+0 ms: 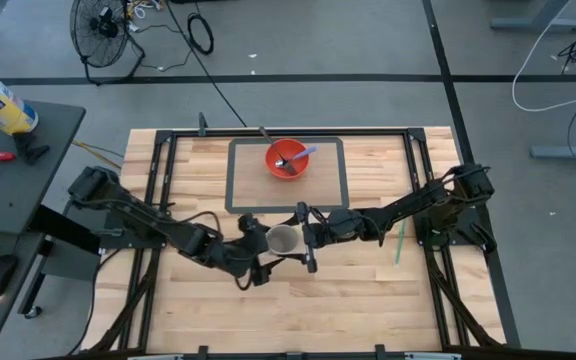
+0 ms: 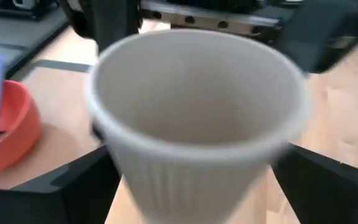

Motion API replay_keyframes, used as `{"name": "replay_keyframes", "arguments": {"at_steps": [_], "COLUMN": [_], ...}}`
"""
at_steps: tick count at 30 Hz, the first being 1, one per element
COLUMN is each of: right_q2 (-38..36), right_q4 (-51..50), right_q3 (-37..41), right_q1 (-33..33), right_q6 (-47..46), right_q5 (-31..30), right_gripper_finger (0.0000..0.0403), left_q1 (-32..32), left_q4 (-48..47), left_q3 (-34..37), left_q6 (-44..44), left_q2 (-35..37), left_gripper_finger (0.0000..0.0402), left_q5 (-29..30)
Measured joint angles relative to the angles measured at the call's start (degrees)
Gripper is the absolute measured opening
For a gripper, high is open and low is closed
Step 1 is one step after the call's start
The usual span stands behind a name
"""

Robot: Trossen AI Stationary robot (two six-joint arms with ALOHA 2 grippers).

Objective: Pick & Place Utensil
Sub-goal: Put the gray cup on the transparent mat to the top right of the orange bowl

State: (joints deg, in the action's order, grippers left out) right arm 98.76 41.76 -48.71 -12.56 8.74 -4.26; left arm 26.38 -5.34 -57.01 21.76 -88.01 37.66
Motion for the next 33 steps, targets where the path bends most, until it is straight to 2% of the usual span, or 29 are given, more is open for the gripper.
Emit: {"name": "replay_keyframes", "arguments": {"at_steps": [8,12,17,20,24,33], "right_q2": [-5.7,-11.0,-19.5,-23.8,-27.1,-23.7], "right_q4": [-7.0,-15.9,-24.6,-28.1,-32.5,-34.2], "right_q3": [0.0,0.0,0.0,0.0,0.0,0.1], "right_q1": [1.6,3.5,8.2,12.7,20.4,39.4], "right_q6": [-1.2,-1.6,-3.9,-5.5,-8.1,-11.1], "right_q5": [-1.1,-6.7,-13.1,-13.8,-14.6,-10.2], "right_gripper_finger": [0.0331,0.0331,0.0330,0.0330,0.0330,0.0330], "left_q1": [4.9,8.7,12.5,13.6,13.7,13.7], "left_q4": [-15.5,-26.7,-34.1,-35.8,-36.4,-36.9], "left_q3": [1.3,1.3,1.4,1.4,1.4,1.4], "left_q6": [4.0,8.5,14.6,16.6,17.2,18.2], "left_q2": [7.9,11.3,12.8,12.7,12.7,12.7], "left_gripper_finger": [0.0382,0.0373,0.0363,0.0362,0.0362,0.0362], "left_q5": [-0.6,4.1,10.9,14.3,15.4,18.2]}}
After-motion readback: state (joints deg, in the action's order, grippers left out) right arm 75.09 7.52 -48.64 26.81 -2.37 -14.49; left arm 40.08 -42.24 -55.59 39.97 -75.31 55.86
